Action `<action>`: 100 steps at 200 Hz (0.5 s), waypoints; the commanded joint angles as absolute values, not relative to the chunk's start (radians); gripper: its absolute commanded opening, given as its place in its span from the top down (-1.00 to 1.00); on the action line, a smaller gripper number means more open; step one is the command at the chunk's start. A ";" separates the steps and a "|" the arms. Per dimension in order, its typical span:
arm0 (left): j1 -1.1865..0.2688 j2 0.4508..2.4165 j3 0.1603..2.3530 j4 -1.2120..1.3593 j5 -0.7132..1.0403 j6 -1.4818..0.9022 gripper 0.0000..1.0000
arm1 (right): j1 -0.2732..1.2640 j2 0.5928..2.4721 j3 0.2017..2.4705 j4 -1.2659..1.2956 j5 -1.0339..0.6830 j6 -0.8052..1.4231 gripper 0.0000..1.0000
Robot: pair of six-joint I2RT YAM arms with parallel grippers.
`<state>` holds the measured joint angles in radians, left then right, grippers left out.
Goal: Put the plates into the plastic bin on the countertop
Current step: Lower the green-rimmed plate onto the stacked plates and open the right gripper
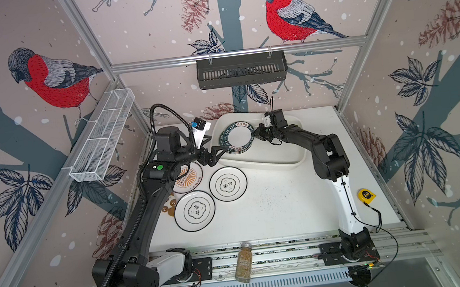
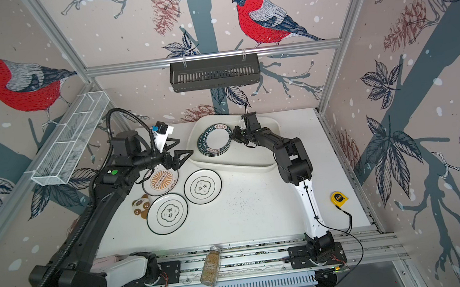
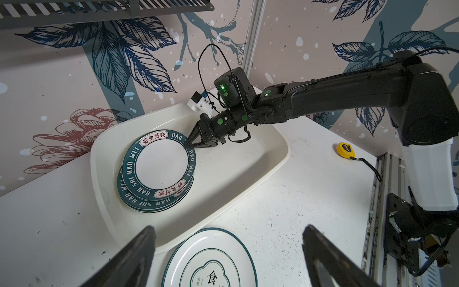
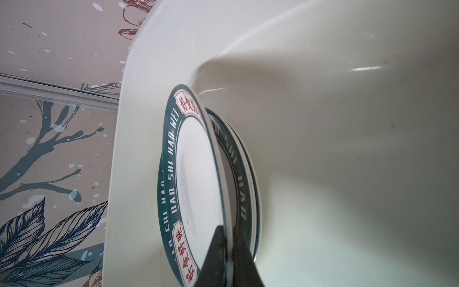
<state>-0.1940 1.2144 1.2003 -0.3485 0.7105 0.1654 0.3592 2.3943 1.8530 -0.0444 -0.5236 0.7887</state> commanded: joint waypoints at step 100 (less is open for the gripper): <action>-0.193 1.218 1.202 -0.315 0.744 0.169 -0.84 | 0.368 2.393 1.906 -0.156 -0.484 0.706 0.46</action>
